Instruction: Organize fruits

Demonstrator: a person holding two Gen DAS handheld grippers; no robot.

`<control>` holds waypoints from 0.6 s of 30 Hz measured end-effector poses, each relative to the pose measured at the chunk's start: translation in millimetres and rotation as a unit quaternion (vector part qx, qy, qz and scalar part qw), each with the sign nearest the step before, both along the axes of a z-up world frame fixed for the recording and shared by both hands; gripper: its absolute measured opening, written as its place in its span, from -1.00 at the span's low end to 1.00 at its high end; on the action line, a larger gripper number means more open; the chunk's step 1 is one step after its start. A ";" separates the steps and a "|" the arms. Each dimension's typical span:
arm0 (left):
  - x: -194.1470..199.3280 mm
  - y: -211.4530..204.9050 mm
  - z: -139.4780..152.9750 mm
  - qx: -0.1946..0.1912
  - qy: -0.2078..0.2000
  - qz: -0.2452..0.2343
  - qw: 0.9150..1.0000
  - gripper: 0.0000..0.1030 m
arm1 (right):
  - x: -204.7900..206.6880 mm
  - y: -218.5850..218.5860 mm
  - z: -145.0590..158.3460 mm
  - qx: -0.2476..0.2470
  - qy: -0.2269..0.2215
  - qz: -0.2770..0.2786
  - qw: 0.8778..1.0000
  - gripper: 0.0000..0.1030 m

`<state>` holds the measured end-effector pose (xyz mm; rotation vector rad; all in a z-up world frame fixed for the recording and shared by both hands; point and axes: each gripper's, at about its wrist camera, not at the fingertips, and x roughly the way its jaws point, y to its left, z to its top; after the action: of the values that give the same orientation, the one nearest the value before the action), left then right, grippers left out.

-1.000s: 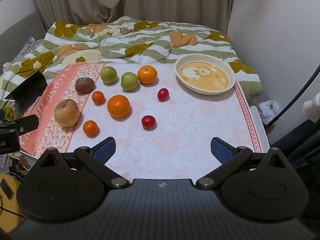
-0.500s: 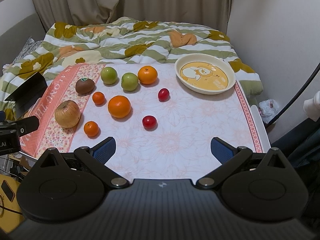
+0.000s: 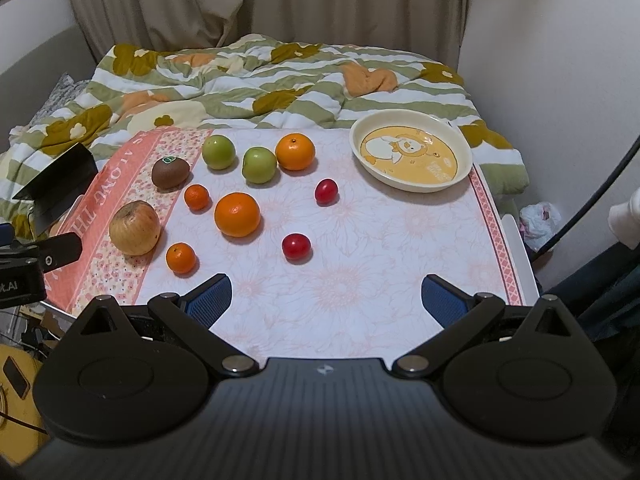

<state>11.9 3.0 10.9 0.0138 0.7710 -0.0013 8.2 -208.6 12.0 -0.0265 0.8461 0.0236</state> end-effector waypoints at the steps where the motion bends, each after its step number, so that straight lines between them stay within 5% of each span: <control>1: 1.6 -1.4 0.2 -0.002 0.002 0.004 1.000 1.00 | 2.2 0.2 1.7 -0.001 -0.001 0.006 1.000 1.00; 8: 16.3 -7.7 -7.0 -0.016 0.001 0.057 0.998 1.00 | 27.0 -18.2 -2.8 -0.012 -0.001 0.060 0.998 1.00; 18: 44.8 -2.5 -45.6 0.018 -0.012 0.148 0.989 1.00 | 83.4 -20.6 -45.9 -0.023 -0.011 0.182 0.983 1.00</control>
<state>56.7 0.5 -34.6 -0.0663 0.7422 0.2952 91.5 -229.2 -33.9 -0.2242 0.8095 0.3481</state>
